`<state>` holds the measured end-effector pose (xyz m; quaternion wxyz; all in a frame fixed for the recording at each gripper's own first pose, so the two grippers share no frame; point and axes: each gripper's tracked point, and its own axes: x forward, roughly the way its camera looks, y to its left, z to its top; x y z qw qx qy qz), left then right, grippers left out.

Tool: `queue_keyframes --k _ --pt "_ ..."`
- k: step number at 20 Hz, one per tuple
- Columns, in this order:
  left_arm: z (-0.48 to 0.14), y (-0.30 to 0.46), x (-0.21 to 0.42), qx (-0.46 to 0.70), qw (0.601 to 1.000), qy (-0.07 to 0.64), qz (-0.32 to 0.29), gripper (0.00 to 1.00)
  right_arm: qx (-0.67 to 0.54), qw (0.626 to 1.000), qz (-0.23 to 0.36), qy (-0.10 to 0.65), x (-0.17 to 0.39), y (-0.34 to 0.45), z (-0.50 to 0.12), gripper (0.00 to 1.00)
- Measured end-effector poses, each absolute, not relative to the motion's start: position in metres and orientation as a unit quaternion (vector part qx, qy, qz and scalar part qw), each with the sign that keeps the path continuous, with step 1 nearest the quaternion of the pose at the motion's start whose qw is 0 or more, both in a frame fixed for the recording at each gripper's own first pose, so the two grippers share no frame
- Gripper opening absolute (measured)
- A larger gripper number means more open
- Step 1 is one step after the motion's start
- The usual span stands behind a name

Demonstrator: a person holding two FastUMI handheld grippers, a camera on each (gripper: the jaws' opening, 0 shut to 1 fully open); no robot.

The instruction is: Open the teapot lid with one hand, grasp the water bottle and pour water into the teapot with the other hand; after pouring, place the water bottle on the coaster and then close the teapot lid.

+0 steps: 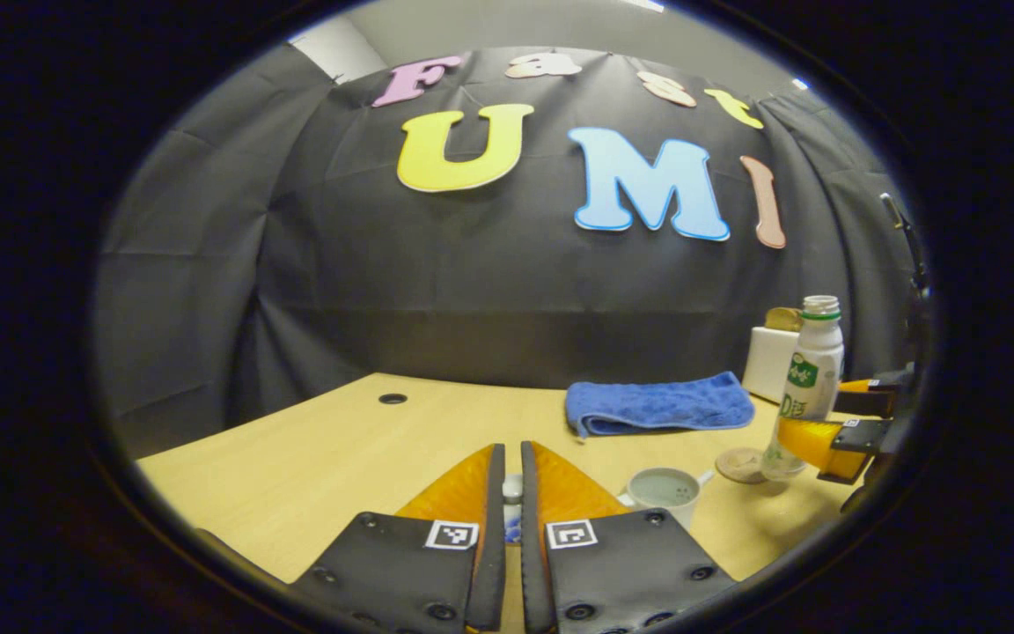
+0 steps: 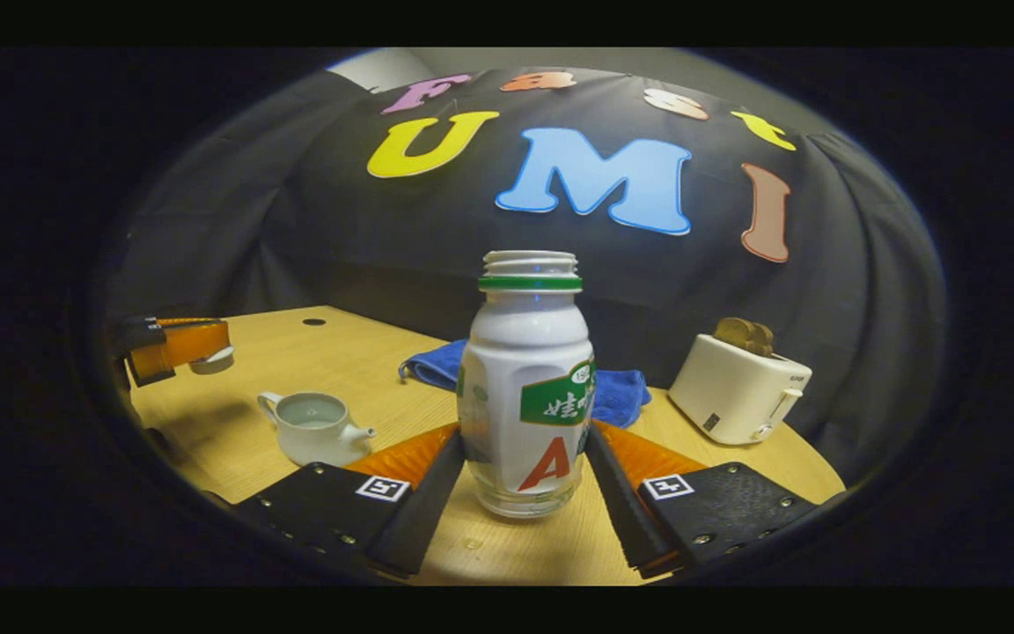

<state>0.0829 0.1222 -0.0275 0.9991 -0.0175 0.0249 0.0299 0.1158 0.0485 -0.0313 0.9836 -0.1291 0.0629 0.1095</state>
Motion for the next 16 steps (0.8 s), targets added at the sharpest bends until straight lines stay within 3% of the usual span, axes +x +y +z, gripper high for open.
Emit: queue_keyframes --k 2,3,16 --pt "-0.020 0.105 0.086 -0.005 1.000 0.021 0.014 0.14 -0.119 0.985 0.107 0.066 0.114 0.046 -0.031 0.81" --pt "-0.017 0.096 0.088 -0.002 1.000 0.020 0.006 0.18 -0.114 0.986 0.106 0.066 0.113 0.046 -0.031 0.81" --pt "-0.029 0.022 0.113 0.000 0.998 0.027 -0.060 0.14 -0.083 0.990 0.101 0.053 0.116 0.043 -0.023 0.81"
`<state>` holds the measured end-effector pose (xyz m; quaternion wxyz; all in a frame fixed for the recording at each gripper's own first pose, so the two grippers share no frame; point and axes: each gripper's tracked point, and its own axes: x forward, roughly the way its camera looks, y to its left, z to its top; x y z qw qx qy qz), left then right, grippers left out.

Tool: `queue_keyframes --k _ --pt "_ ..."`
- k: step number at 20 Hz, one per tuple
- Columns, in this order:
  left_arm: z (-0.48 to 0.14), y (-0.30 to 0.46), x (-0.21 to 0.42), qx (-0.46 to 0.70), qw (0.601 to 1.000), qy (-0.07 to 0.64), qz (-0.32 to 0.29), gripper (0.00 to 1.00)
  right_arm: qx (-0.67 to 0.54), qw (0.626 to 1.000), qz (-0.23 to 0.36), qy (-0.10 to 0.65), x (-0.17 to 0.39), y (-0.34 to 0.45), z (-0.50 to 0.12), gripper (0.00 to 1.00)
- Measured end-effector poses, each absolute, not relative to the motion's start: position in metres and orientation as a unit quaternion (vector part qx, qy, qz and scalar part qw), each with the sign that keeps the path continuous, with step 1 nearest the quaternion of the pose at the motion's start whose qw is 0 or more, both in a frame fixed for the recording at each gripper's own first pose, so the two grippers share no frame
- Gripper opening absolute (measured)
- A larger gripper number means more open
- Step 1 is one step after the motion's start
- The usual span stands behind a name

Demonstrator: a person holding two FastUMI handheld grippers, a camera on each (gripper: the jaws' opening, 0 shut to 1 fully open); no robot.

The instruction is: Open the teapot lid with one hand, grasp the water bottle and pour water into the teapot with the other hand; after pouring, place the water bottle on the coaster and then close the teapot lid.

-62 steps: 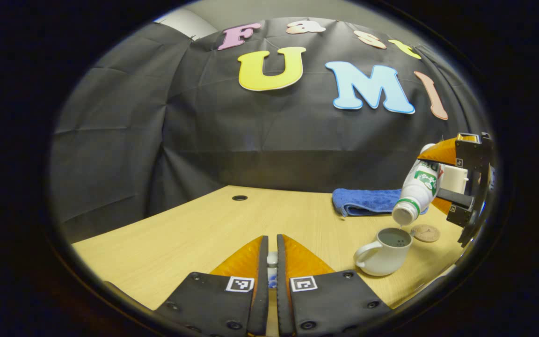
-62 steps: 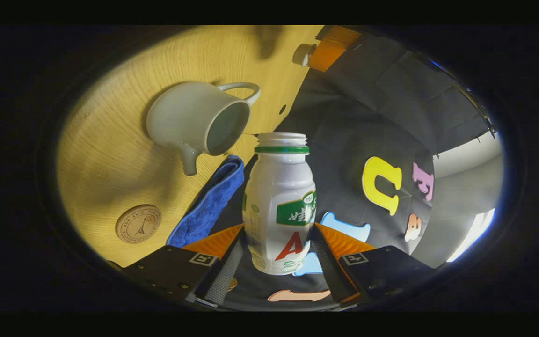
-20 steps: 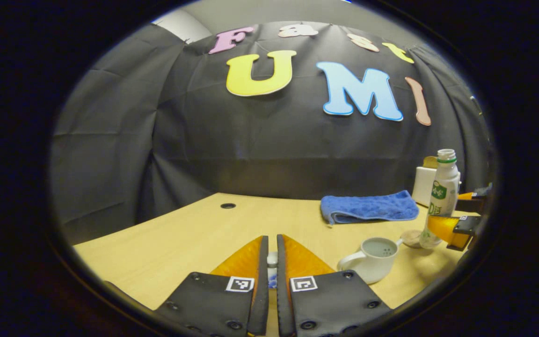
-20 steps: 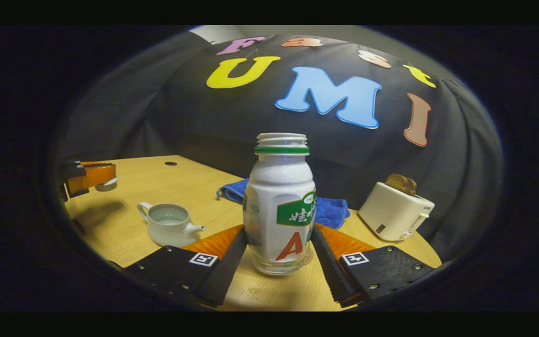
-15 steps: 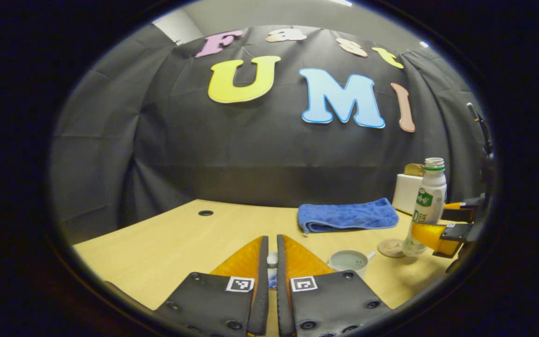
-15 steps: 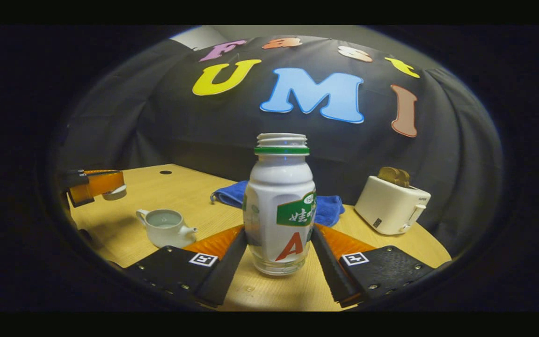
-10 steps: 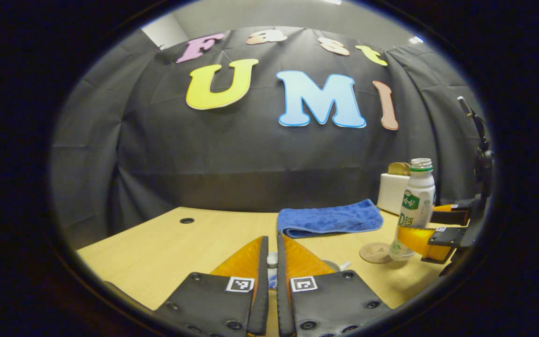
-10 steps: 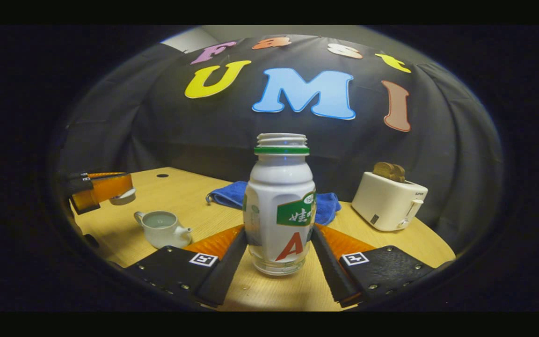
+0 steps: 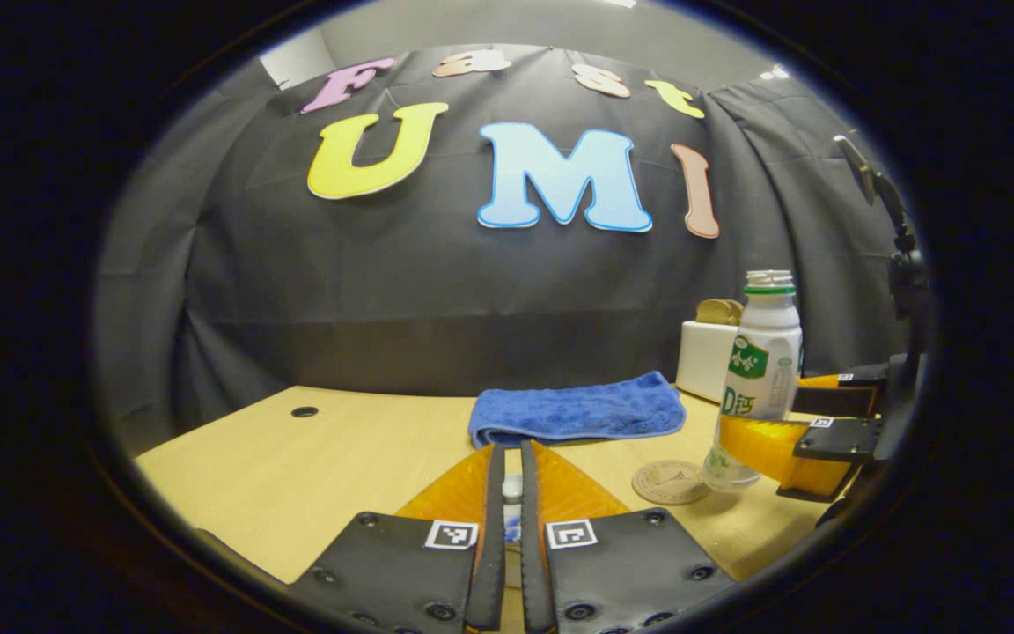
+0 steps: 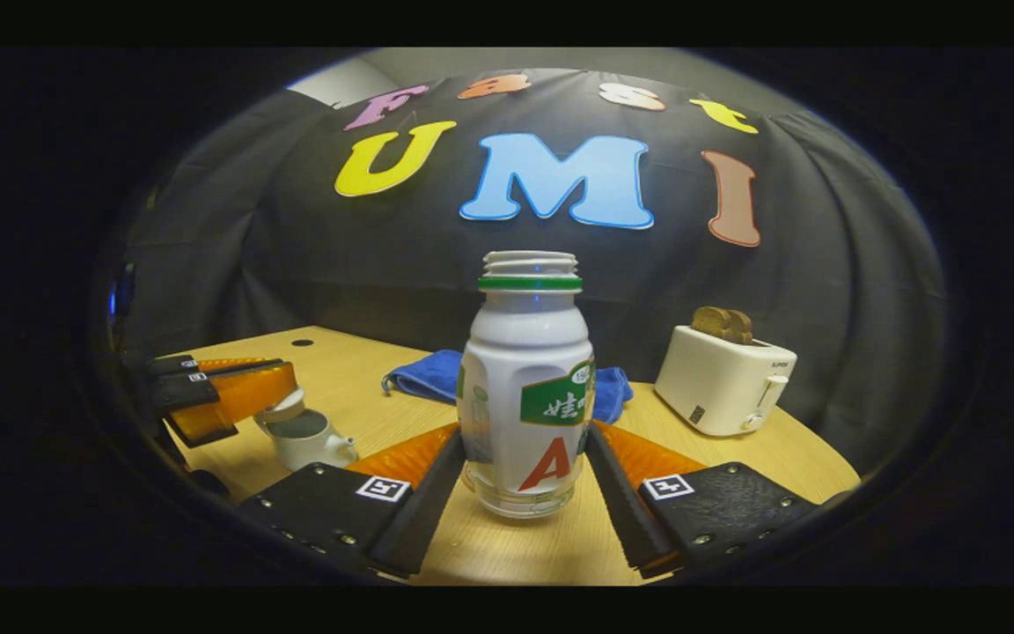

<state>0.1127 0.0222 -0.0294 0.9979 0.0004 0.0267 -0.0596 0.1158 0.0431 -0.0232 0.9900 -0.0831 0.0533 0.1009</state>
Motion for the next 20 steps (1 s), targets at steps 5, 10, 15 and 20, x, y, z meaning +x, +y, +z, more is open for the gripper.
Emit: queue_keyframes --k 5,10,15,20 --pt "-0.040 0.018 0.117 0.007 0.997 0.036 -0.062 0.14 -0.076 0.991 0.098 0.053 0.116 0.042 -0.023 0.81" --pt "-0.045 0.014 0.120 0.018 0.997 0.040 -0.062 0.18 -0.076 0.991 0.101 0.055 0.117 0.042 -0.023 0.81" --pt "-0.047 0.016 0.121 0.032 0.997 0.038 -0.053 0.14 -0.074 0.990 0.105 0.057 0.116 0.043 -0.025 0.81" --pt "-0.050 0.015 0.122 0.026 0.998 0.042 -0.049 0.18 -0.076 0.990 0.106 0.057 0.117 0.043 -0.025 0.81"
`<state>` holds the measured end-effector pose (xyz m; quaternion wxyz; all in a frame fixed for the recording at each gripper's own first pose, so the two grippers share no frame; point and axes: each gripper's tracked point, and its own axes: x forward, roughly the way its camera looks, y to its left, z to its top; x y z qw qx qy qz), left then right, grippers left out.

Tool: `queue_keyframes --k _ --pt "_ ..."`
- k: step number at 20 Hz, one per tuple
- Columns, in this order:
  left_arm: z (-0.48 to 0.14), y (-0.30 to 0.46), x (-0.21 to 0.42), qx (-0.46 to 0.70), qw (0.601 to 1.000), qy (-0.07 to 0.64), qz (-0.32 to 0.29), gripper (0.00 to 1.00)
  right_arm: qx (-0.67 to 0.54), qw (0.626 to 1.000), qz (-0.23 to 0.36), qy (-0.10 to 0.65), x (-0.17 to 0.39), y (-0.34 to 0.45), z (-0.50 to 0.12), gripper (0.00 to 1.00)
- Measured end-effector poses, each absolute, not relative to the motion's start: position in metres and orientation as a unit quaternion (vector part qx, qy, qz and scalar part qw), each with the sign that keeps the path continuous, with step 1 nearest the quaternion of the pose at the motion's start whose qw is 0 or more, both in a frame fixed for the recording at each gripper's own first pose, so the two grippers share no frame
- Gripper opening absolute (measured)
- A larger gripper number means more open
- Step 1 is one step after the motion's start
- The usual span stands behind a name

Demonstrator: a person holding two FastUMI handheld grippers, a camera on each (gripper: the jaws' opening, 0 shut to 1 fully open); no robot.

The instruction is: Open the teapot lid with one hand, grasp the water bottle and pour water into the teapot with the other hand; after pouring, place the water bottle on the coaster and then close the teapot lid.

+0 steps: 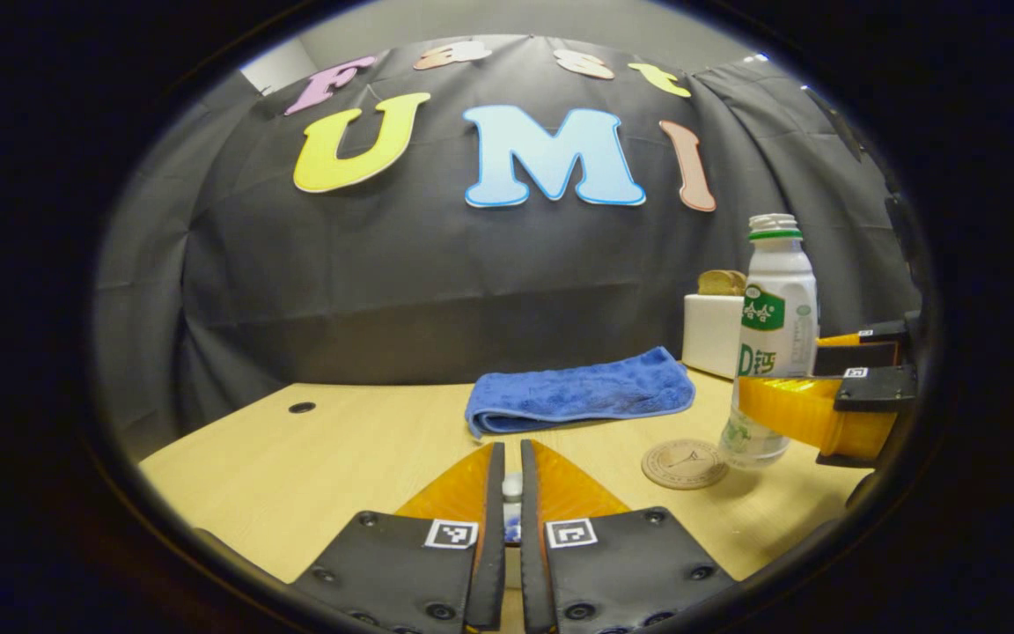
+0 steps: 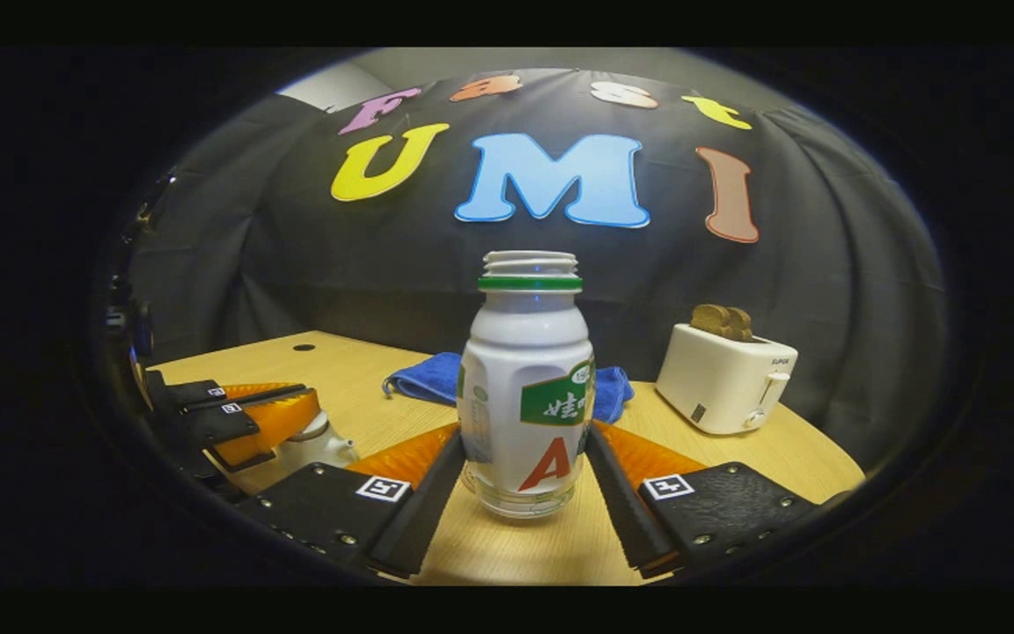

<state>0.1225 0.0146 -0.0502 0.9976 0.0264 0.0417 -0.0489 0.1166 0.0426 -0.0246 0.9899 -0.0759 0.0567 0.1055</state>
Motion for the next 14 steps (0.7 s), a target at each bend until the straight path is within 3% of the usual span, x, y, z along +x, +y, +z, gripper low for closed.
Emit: queue_keyframes --k 1,8,9,11,14 --pt "-0.050 0.015 0.123 0.027 0.998 0.041 -0.048 0.14 -0.076 0.990 0.105 0.058 0.116 0.043 -0.026 0.81" --pt "-0.048 0.019 0.121 0.026 0.998 0.039 -0.046 0.30 -0.078 0.990 0.104 0.063 0.117 0.041 -0.027 0.81" --pt "-0.045 0.021 0.120 0.025 0.998 0.034 -0.043 0.31 -0.078 0.990 0.103 0.063 0.117 0.041 -0.027 0.81" --pt "-0.037 0.025 0.119 0.023 0.999 0.027 -0.036 0.23 -0.076 0.990 0.101 0.063 0.117 0.040 -0.028 0.81" --pt "-0.032 0.035 0.115 0.015 0.999 0.016 -0.025 0.30 -0.072 0.991 0.097 0.061 0.120 0.038 -0.027 0.81"
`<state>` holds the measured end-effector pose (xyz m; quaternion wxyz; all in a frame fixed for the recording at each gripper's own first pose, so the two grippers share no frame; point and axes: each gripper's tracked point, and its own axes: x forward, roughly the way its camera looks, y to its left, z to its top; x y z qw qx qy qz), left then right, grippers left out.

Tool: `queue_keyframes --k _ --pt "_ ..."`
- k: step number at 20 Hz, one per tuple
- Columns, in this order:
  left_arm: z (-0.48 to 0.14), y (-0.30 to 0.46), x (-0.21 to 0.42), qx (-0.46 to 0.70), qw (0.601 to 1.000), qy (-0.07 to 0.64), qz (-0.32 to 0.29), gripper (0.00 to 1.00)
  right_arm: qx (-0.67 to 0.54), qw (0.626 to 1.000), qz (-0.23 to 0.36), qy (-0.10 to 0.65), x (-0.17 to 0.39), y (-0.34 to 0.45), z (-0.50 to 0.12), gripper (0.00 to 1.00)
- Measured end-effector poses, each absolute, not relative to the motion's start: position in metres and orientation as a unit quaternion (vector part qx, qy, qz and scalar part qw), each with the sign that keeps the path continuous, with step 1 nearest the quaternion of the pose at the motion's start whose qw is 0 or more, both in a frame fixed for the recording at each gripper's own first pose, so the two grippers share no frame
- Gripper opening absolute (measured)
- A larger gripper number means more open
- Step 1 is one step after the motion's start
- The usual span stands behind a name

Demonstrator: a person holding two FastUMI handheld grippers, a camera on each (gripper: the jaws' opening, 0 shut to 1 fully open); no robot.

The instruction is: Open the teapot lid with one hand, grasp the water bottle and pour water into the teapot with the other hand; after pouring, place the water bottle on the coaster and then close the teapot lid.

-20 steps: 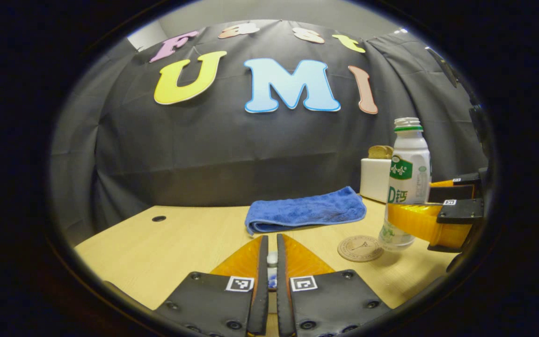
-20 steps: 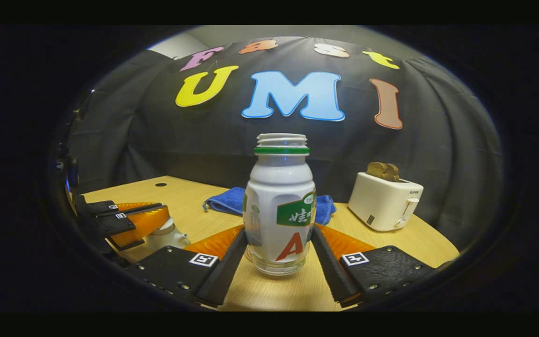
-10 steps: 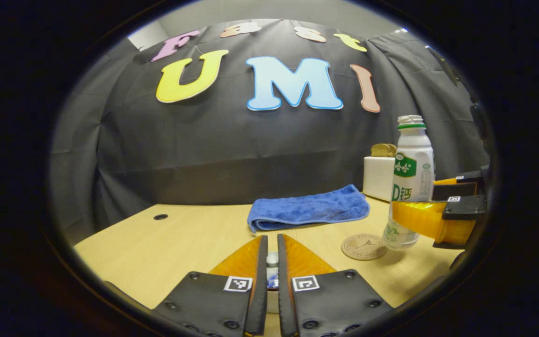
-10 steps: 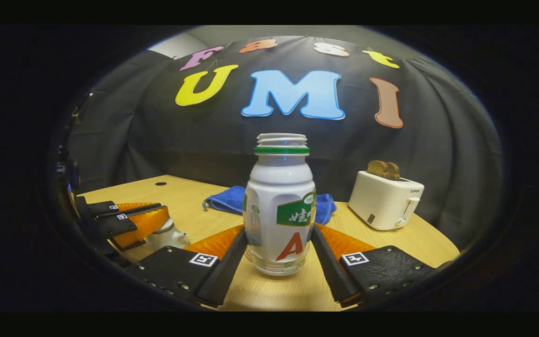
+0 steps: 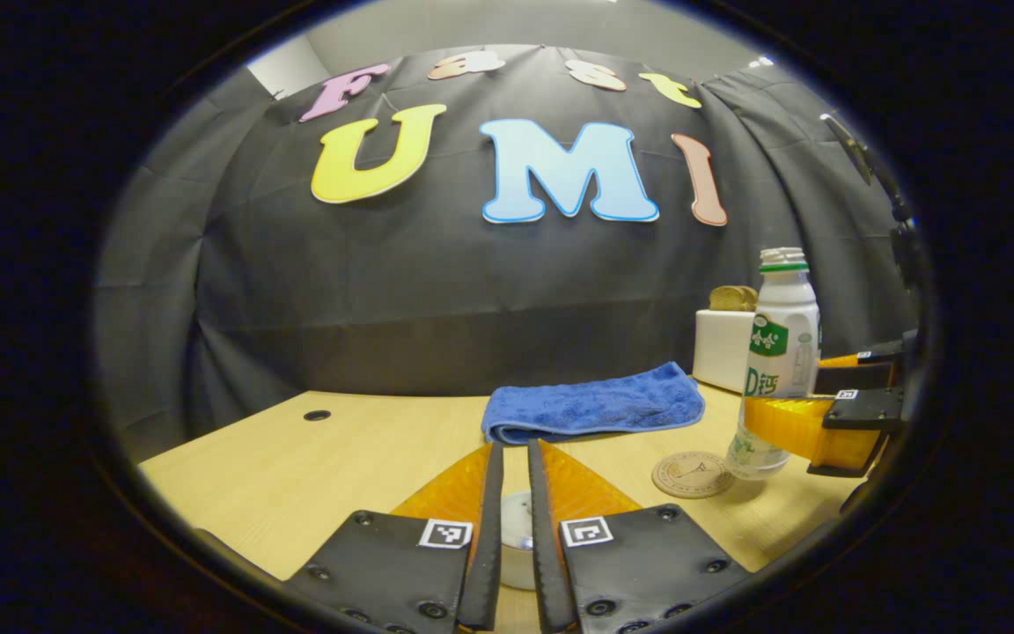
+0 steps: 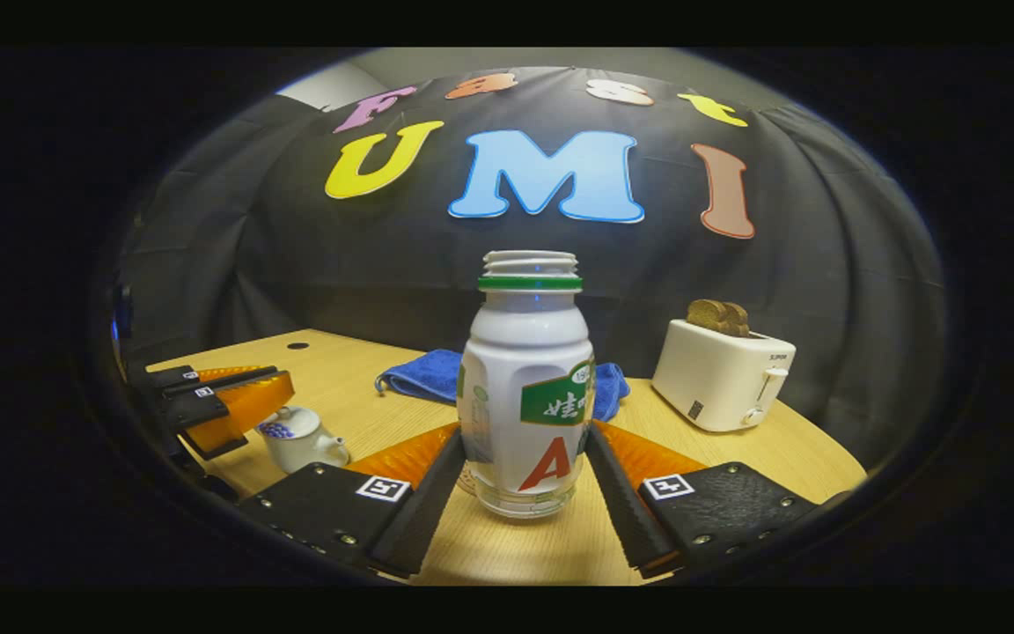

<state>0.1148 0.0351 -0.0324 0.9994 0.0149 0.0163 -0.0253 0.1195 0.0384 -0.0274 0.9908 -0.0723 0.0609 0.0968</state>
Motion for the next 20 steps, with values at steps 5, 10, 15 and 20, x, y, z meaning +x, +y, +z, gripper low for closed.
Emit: queue_keyframes --k 5,10,15,20 --pt "-0.031 0.042 0.112 0.006 1.000 0.015 -0.017 0.31 -0.054 0.992 0.099 0.057 0.122 0.039 -0.023 0.81" --pt "-0.034 0.043 0.112 0.013 1.000 0.016 -0.013 0.31 -0.034 0.992 0.106 0.056 0.134 0.035 -0.015 0.81" --pt "-0.031 0.044 0.111 0.016 1.000 0.013 -0.011 0.31 -0.018 0.990 0.121 0.071 0.154 0.045 -0.019 0.81" --pt "-0.036 0.047 0.112 0.016 1.000 0.018 -0.007 0.31 -0.006 0.987 0.133 0.093 0.172 0.054 -0.034 0.81"
